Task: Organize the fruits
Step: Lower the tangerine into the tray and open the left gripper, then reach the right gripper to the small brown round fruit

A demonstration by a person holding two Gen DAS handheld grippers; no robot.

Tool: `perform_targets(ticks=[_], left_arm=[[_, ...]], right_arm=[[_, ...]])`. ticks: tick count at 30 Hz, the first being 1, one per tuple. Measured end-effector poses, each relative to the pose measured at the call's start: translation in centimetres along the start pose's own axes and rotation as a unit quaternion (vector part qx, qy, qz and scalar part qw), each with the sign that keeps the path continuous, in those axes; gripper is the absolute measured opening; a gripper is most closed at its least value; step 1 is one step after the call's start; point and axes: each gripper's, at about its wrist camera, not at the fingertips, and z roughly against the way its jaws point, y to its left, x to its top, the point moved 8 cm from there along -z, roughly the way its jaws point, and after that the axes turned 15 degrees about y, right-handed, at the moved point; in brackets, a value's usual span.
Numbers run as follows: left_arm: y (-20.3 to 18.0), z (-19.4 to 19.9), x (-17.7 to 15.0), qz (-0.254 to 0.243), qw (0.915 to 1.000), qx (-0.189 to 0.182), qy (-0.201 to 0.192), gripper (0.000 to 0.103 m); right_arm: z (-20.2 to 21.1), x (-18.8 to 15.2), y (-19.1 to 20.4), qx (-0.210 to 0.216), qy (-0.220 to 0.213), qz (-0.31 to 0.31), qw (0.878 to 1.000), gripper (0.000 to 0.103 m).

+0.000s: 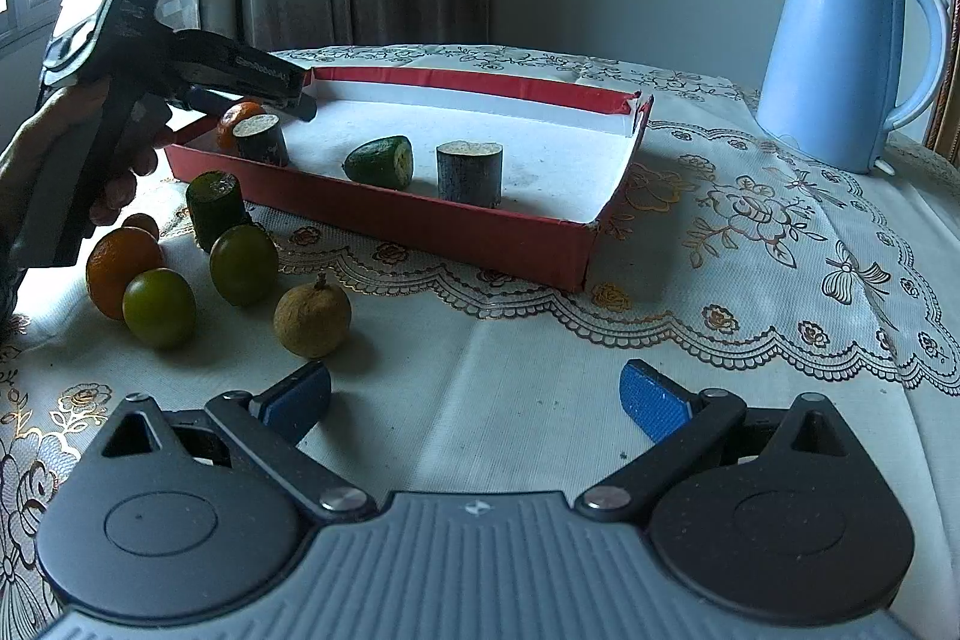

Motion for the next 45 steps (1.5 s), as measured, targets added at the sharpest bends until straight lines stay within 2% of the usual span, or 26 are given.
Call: perform_targets(ticks=[1, 3, 6, 8, 14, 18, 21, 27, 30, 34, 36, 40, 45], left_arm=[[0.0, 0.5, 0.0, 0.0, 1.0, -0.002, -0.009, 0.085], [0.2, 1.6, 0.1, 0.004, 0.9994, 0.0, -0.035, 0.096], [0.9, 3.8, 0.0, 0.014, 0.9972, 0.01, -0.073, 0.098], [1.5, 5.4, -0.3, 0.022, 0.9962, 0.01, -0.083, 0.098], [3.9, 9.8, -5.0, 0.046, 0.9936, 0.019, -0.101, 0.103], [4.8, 11.1, -9.0, 0.062, 0.9947, 0.013, -0.081, 0.103], [5.2, 11.7, -10.8, 0.066, 0.9952, 0.024, -0.068, 0.103], [5.4, 12.5, -14.1, 0.049, 0.9972, 0.027, -0.051, 0.103], [5.3, 12.0, -15.1, 0.041, 0.9981, 0.033, -0.03, 0.103], [5.0, 10.8, -15.9, 0.04, 0.999, 0.017, -0.007, 0.103], [4.8, 10.2, -16.1, 0.035, 0.9992, 0.02, 0.005, 0.103], [4.1, 9.9, -16.4, 0.012, 0.9994, 0.03, 0.011, 0.103], [4.2, 9.7, -16.5, 0.014, 0.9994, 0.026, 0.018, 0.103]], right_arm=[[0.0, 0.0, 0.0, 0.0, 0.0, 0.0, 1.0, 0.103], [0.0, 0.0, 0.0, 0.0, 0.0, 0.0, 1.0, 0.103], [0.0, 0.0, 0.0, 0.0, 0.0, 0.0, 1.0, 0.103], [0.0, 0.0, 0.0, 0.0, 0.0, 0.0, 1.0, 0.103], [0.0, 0.0, 0.0, 0.0, 0.0, 0.0, 1.0, 0.103], [0.0, 0.0, 0.0, 0.0, 0.0, 0.0, 1.0, 0.103], [0.0, 0.0, 0.0, 0.0, 0.0, 0.0, 1.0, 0.103], [0.0, 0.0, 0.0, 0.0, 0.0, 0.0, 1.0, 0.103], [0.0, 0.0, 0.0, 0.0, 0.0, 0.0, 1.0, 0.103], [0.1, 0.0, 0.0, -0.001, 0.0, 0.0, 1.0, 0.103], [0.1, 0.0, 0.1, -0.001, 0.0, 0.0, 1.0, 0.103], [0.2, 0.0, 0.2, -0.002, -0.002, 0.003, 1.0, 0.103], [0.7, 0.0, 1.3, -0.008, -0.016, 0.023, 1.0, 0.103]])
